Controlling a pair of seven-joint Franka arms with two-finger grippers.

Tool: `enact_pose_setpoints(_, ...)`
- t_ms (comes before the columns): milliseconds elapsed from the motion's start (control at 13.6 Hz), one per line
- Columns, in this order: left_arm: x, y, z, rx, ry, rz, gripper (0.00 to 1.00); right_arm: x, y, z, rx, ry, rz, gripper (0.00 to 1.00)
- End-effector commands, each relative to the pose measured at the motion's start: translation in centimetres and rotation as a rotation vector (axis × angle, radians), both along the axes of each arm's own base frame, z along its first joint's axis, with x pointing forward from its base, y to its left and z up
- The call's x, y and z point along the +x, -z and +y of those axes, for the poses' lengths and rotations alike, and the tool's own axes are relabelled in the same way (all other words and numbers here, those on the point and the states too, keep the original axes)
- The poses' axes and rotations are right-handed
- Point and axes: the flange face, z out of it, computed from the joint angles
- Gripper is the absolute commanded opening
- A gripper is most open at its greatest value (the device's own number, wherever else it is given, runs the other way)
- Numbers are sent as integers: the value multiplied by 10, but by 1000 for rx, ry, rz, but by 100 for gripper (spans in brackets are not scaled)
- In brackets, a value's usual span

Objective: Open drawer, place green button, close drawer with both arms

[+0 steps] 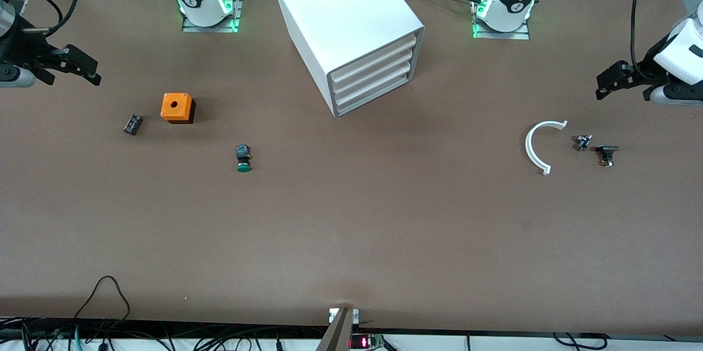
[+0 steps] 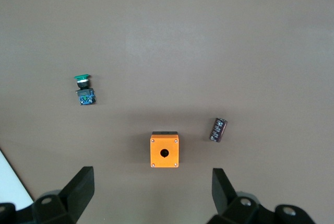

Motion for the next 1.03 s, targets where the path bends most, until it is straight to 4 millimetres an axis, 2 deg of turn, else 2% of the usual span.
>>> enact_pose_setpoints(0, -1, -7, 7, 9, 2, 9, 100, -6, -3, 0, 11, -6, 1, 100)
enact_pose_setpoints(368, 3, -8, 4, 10, 1, 7, 100, -6, -3, 0, 14, -2, 1, 100)
enact_pose_setpoints(589, 2, -8, 9, 10, -2, 10, 100, 4, 12, 7, 50, 2, 16, 100)
enact_pose_setpoints(737, 2, -8, 7, 10, -2, 10, 100, 17, 23, 22, 89, -12, 16, 100)
enact_pose_setpoints(958, 0, -6, 4, 10, 4, 29, 100, 47, 43, 61, 75, -77, 41, 100)
